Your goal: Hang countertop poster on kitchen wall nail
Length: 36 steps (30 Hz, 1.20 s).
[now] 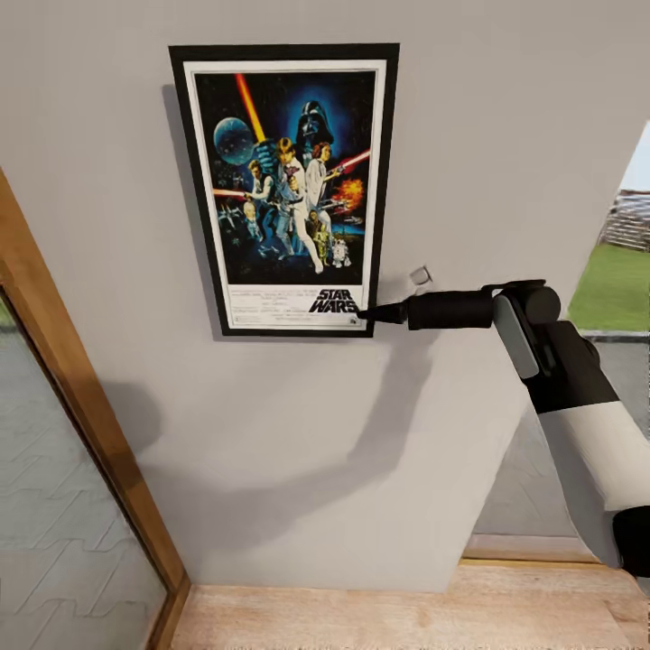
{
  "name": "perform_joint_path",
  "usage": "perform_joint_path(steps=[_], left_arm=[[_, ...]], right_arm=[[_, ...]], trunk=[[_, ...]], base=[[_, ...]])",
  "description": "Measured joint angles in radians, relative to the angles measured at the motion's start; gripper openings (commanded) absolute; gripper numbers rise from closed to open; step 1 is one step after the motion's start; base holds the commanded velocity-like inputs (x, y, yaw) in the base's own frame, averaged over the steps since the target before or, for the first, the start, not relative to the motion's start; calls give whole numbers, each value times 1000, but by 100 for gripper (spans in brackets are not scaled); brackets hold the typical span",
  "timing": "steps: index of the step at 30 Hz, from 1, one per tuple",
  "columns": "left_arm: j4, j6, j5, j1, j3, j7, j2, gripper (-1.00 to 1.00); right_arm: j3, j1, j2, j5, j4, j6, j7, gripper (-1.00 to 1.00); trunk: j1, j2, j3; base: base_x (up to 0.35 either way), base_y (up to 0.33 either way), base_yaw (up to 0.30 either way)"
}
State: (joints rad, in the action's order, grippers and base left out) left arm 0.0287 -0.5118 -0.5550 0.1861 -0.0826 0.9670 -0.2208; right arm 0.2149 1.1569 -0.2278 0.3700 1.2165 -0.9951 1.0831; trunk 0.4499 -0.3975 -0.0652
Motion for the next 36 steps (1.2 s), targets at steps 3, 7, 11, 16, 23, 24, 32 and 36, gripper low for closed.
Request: perform_joint_path(steps=[3,7,11,16,23,24,32,36], left_arm=[[0,0,0,0,0,0,0,100],[0,1,0,0,0,-1,0,100],[0,1,0,0,0,-1,0,100],[0,2,0,0,-1,0,0,100],[0,3,-1,0,-2,-1,-8,100],[0,4,-1,0,-2,-1,-8,100],[0,6,-2,0,-2,-6,-9,100],[0,6,-1,0,-2,-8,-8,100]], right_arm=[[0,0,0,1,0,0,0,100],[0,0,0,1,0,0,0,100],[0,0,0,1,0,0,0,100],[-2,-209,-5,-1,175,6,8,100],[-10,-539,-11,-5,230,261,47,100],[-10,-571,-11,-5,231,285,52,100],[-56,-900,-13,-10,219,562,69,100],[-78,-1034,-13,-12,172,670,69,100]], trunk=[[0,0,0],[0,0,0],[-1,0,0],[0,0,0],[-1,0,0],[-1,0,0],[-1,0,0],[-1,0,0]], base=[[-230,0,0],[-94,0,0],[-20,0,0],[-2,0,0],[0,0,0],[0,0,0],[0,0,0],[0,0,0]])
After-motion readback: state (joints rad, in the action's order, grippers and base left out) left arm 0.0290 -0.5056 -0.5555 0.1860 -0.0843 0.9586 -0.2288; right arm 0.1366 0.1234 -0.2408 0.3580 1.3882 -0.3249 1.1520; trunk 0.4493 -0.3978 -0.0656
